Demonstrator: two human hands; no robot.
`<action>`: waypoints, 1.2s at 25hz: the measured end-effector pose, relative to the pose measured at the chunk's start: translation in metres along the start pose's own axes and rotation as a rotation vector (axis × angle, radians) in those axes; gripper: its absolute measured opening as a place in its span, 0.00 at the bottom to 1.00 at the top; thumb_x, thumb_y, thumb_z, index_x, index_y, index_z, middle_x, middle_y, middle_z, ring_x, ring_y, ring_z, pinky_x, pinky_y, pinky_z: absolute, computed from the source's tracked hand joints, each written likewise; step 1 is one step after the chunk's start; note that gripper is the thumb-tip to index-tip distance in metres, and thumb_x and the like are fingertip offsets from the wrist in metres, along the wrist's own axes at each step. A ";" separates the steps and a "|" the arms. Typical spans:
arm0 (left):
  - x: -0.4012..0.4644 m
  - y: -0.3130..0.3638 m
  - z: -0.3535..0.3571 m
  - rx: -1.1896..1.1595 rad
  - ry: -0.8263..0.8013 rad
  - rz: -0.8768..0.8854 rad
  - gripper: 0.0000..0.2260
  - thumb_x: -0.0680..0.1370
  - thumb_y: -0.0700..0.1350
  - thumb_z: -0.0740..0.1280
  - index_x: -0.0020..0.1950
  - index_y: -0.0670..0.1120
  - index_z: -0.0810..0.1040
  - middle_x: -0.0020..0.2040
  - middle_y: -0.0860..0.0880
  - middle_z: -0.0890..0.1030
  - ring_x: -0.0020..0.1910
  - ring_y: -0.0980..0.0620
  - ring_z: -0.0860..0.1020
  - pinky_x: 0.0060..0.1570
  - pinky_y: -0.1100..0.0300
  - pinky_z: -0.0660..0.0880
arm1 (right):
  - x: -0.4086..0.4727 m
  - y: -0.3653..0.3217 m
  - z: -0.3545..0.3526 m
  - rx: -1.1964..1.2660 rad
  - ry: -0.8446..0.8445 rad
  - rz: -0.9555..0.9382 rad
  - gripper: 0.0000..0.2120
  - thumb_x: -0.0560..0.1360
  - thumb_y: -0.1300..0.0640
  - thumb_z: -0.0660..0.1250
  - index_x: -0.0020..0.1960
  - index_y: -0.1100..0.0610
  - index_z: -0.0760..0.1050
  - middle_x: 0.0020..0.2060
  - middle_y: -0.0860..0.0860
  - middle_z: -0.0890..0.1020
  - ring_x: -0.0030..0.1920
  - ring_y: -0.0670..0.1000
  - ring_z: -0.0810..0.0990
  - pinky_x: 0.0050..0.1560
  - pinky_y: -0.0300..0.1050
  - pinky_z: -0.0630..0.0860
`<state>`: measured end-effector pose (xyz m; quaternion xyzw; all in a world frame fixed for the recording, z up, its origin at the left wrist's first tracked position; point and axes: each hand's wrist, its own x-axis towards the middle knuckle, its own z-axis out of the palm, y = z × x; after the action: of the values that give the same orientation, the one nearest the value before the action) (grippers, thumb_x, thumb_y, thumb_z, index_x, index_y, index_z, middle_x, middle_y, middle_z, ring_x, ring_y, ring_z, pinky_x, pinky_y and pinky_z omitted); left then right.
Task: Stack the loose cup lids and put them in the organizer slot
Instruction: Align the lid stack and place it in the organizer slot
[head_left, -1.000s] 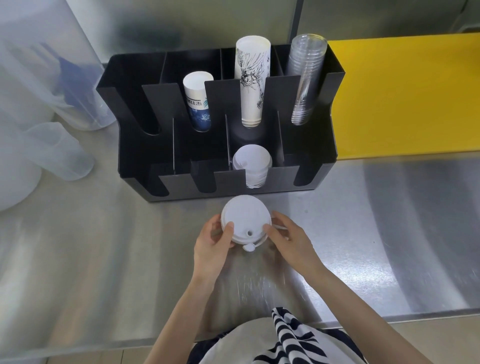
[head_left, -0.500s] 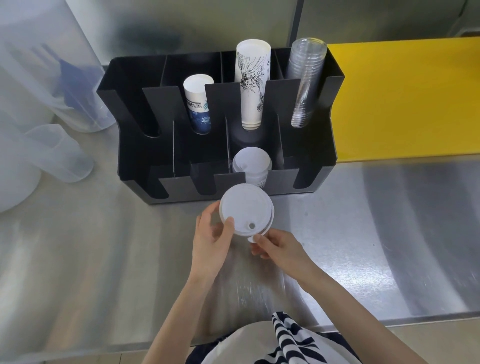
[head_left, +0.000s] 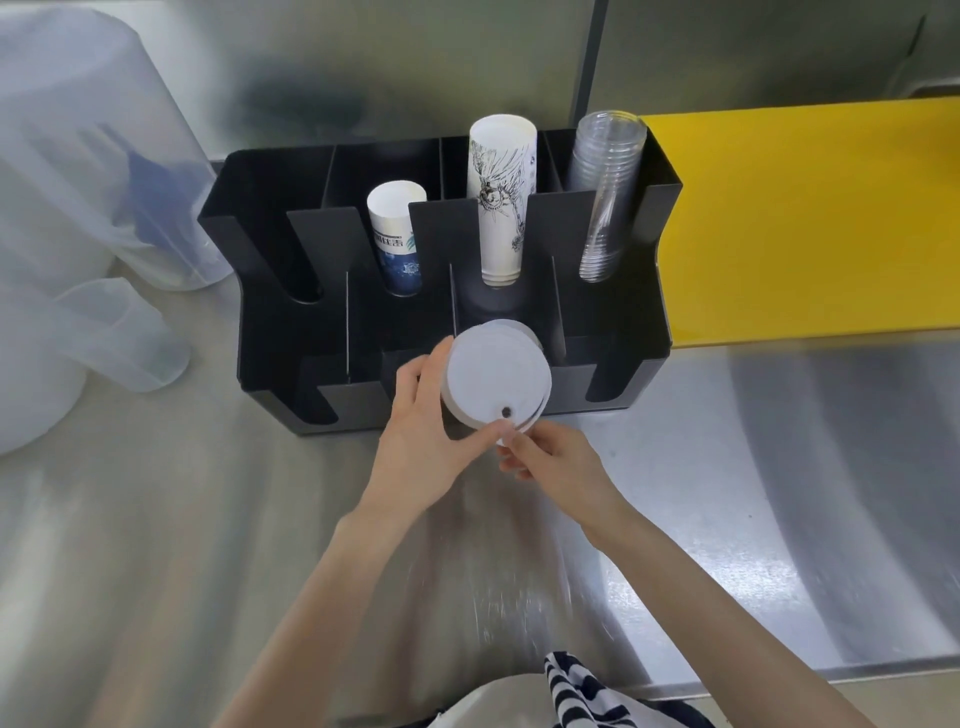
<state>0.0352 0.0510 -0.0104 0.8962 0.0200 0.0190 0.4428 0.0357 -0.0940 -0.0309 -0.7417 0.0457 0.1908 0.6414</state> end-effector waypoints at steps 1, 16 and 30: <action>0.005 0.004 -0.002 0.002 0.006 0.008 0.38 0.66 0.53 0.73 0.71 0.54 0.56 0.68 0.49 0.62 0.62 0.50 0.69 0.57 0.54 0.72 | 0.004 -0.005 0.001 0.030 0.017 0.001 0.06 0.75 0.51 0.63 0.41 0.47 0.77 0.35 0.42 0.81 0.33 0.36 0.81 0.32 0.24 0.74; 0.066 0.023 -0.006 0.276 -0.029 0.049 0.36 0.68 0.56 0.69 0.71 0.48 0.58 0.71 0.45 0.64 0.69 0.43 0.62 0.67 0.44 0.64 | 0.036 -0.020 0.009 0.756 0.079 0.427 0.03 0.70 0.55 0.69 0.42 0.54 0.79 0.37 0.48 0.80 0.36 0.44 0.76 0.37 0.36 0.72; 0.095 0.012 0.004 0.744 -0.191 0.137 0.30 0.74 0.60 0.59 0.71 0.48 0.58 0.66 0.45 0.70 0.60 0.42 0.71 0.58 0.48 0.63 | 0.047 -0.010 0.006 0.784 0.150 0.519 0.06 0.71 0.56 0.68 0.36 0.56 0.77 0.29 0.48 0.79 0.31 0.44 0.75 0.33 0.35 0.71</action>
<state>0.1301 0.0455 -0.0018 0.9925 -0.0759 -0.0436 0.0853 0.0807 -0.0783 -0.0384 -0.4197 0.3443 0.2591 0.7989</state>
